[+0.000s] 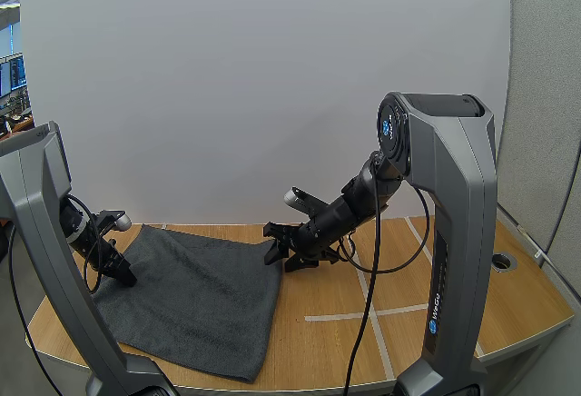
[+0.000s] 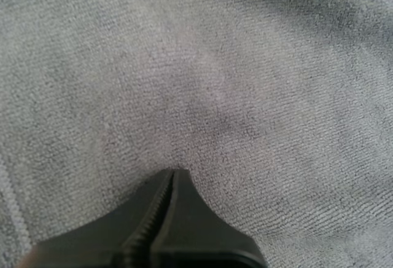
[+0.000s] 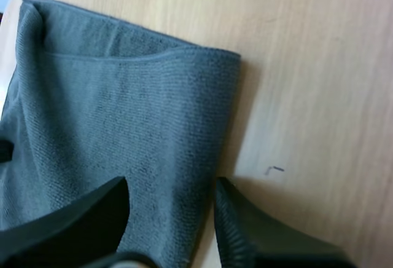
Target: Fold the towel
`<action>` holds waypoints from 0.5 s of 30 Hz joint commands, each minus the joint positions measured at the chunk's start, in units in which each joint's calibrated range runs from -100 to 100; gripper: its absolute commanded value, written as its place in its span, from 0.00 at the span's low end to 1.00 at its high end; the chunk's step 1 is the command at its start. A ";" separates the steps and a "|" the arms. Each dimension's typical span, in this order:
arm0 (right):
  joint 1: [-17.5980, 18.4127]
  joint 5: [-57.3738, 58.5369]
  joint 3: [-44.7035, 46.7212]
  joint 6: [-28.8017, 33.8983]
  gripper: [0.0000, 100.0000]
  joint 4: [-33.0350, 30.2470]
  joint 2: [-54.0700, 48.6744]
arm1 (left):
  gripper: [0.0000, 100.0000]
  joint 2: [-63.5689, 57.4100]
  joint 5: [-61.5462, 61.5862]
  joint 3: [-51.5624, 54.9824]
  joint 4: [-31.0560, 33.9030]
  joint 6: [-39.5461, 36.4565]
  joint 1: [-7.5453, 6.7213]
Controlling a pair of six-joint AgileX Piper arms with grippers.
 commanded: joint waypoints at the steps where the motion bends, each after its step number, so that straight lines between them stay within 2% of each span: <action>1: 1.86 1.13 -0.47 -2.67 0.72 1.55 1.36 | 0.00 -0.23 2.54 -0.13 0.44 -0.18 -0.18; 6: 2.53 1.76 -1.03 -2.67 0.67 1.68 1.36 | 0.00 -3.85 3.54 -0.13 -0.24 0.32 -0.10; 8: 2.53 1.76 -1.03 -2.67 0.60 1.68 1.36 | 0.00 -7.21 3.35 -0.13 -0.34 0.68 -0.10; 11: 2.53 1.76 -1.03 -2.67 0.36 1.57 1.36 | 0.00 -10.19 3.35 -0.13 -0.70 0.68 -0.10; 13: 2.53 1.60 -1.03 -2.67 0.00 1.44 1.36 | 0.00 -11.89 3.35 -0.13 -0.79 0.68 -0.10; 15: 2.31 1.42 -1.03 -2.57 0.00 0.38 1.36 | 0.00 -13.21 3.35 -0.13 -0.79 0.68 -0.10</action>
